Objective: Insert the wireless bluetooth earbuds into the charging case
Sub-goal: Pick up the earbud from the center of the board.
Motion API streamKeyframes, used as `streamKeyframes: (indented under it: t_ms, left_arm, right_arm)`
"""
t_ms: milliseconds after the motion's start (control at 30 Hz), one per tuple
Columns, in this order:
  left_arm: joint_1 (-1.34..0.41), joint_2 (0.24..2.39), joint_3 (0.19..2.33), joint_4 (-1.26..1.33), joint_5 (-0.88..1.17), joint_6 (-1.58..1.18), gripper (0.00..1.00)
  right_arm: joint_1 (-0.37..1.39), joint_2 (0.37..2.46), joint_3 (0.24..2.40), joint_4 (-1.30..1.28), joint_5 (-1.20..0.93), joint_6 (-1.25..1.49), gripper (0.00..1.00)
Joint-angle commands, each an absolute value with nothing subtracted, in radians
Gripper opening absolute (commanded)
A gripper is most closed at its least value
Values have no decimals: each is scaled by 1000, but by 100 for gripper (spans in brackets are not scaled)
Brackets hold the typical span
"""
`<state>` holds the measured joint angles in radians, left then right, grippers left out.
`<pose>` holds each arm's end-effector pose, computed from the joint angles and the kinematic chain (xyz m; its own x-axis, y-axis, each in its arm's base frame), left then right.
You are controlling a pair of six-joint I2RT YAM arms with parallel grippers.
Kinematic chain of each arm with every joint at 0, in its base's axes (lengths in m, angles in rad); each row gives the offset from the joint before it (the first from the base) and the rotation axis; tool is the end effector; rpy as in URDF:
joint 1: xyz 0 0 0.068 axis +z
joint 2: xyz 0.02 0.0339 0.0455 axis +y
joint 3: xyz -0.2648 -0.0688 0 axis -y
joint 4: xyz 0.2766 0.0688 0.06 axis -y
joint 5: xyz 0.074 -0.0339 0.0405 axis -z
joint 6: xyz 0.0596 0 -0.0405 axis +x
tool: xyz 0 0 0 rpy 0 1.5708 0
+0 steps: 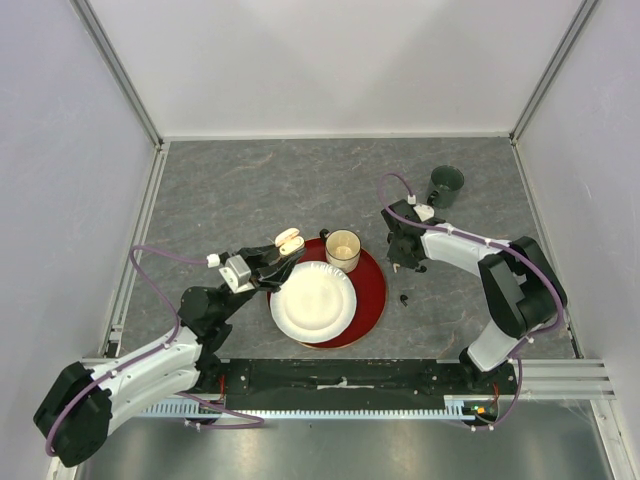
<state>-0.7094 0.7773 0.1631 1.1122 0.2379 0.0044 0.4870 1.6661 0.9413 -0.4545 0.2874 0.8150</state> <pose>0.1485 -0.1460 0.2519 0.3659 -0.3085 -0.8780 0.7885 0.6039 0.1164 0.3102 0.1452 0.1174 -0.8173 0.3569 -0.4524 0.3522 0.9308 0.0980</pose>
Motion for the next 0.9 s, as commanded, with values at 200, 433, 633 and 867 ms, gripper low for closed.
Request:
streamKeyframes:
  t_ms: [200, 433, 633, 867]
  left_arm:
    - [-713, 790, 172, 1187, 232, 26, 2]
    - [-713, 798, 169, 1200, 226, 20, 2]
    - [-713, 802, 167, 1204, 225, 20, 2]
    - [-713, 808, 167, 1206, 224, 18, 2]
  right_arm:
    - [483, 1657, 905, -462, 267, 798, 39]
    - [483, 1648, 891, -457, 275, 798, 38]
    - [483, 1644, 891, -457, 272, 790, 36]
    - [485, 1649, 887, -449, 268, 790, 35]
